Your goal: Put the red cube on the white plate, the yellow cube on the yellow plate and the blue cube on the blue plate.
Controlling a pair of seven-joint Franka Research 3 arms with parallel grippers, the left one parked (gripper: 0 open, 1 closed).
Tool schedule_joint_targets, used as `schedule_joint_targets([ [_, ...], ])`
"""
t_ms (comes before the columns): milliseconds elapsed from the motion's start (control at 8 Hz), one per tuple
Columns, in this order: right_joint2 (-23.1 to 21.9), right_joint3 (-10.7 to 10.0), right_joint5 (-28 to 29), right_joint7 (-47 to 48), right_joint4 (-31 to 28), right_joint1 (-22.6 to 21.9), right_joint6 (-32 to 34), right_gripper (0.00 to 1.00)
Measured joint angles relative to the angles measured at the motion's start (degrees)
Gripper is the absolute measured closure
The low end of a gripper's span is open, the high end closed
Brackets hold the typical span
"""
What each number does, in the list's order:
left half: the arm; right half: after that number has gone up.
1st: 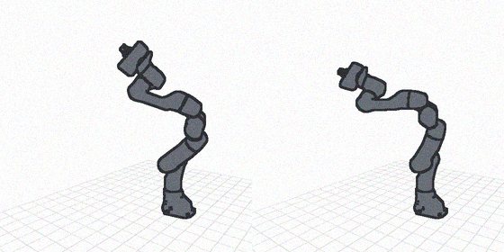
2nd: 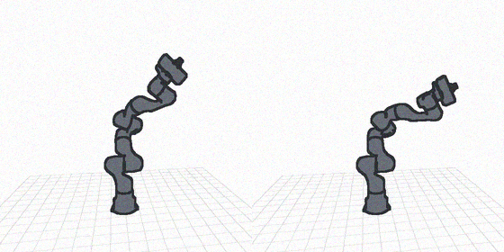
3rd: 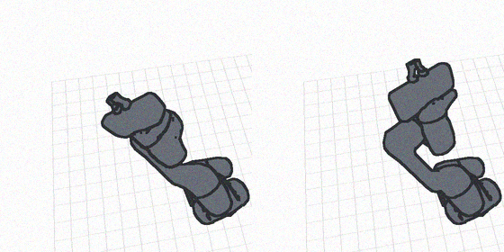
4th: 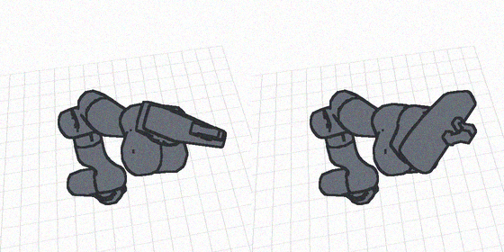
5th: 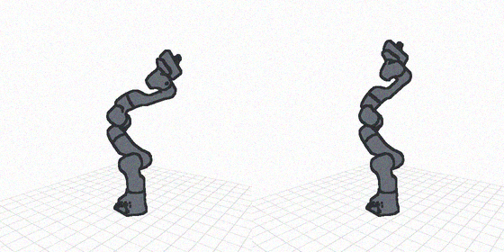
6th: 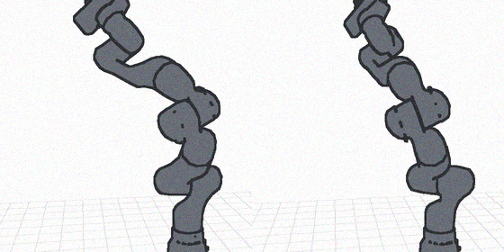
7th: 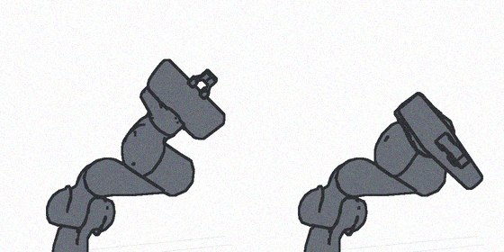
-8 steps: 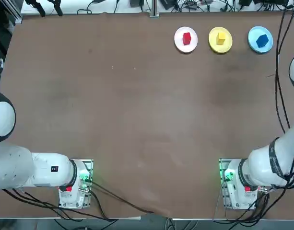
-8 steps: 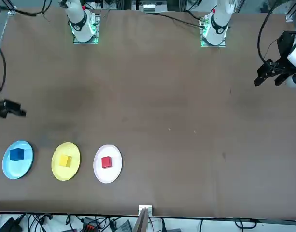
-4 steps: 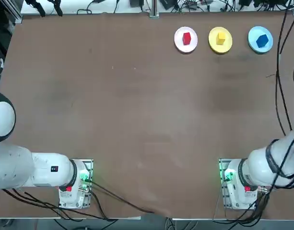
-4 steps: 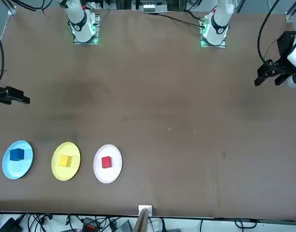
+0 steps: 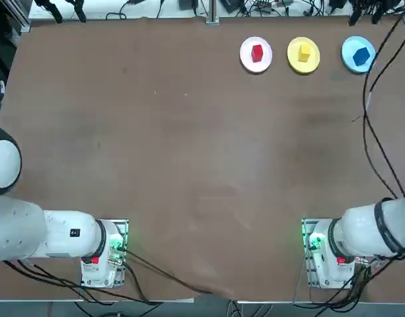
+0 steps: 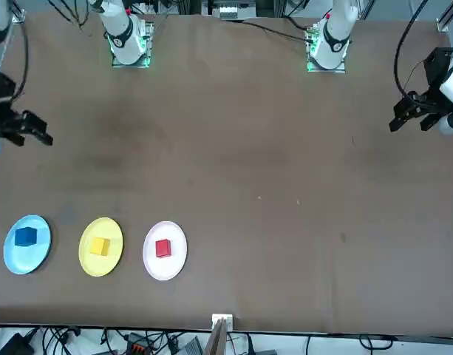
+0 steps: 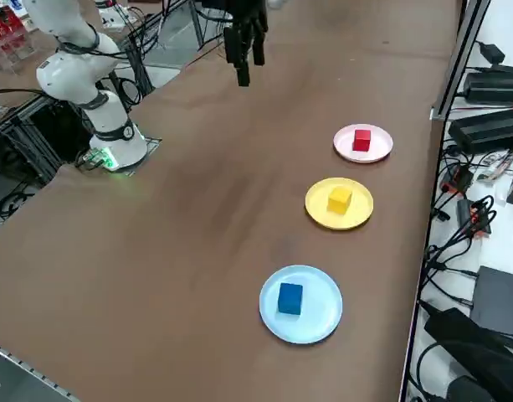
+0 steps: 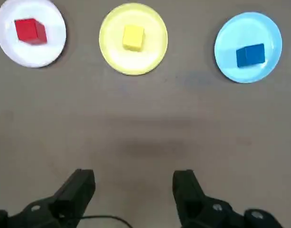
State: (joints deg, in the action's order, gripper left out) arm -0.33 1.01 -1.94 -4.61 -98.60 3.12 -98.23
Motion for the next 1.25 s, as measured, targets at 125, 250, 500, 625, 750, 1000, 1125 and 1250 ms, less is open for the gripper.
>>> schedule_joint_targets([
  [125,-1.12,0.01,-0.22,0.36,-1.35,-0.56,-0.37,0.0],
  [250,-1.29,-0.01,-0.22,1.6,-1.45,-0.61,-0.45,0.0],
  [500,-1.3,-0.02,-0.22,4.61,-1.45,-0.62,-0.38,0.0],
  [625,-1.35,-0.07,0.44,4.92,-1.29,-0.62,-0.24,0.0],
  [750,-1.43,-0.24,1.74,4.94,-0.72,-0.62,-0.02,0.0],
  [1000,-1.67,-0.3,2.67,5.05,0.23,-0.63,2.25,0.0],
  [1125,-1.68,-0.27,2.67,5.12,0.32,-0.63,2.66,0.0],
  [1250,-1.67,-0.28,2.67,5.23,0.37,-0.63,2.66,0.0],
])
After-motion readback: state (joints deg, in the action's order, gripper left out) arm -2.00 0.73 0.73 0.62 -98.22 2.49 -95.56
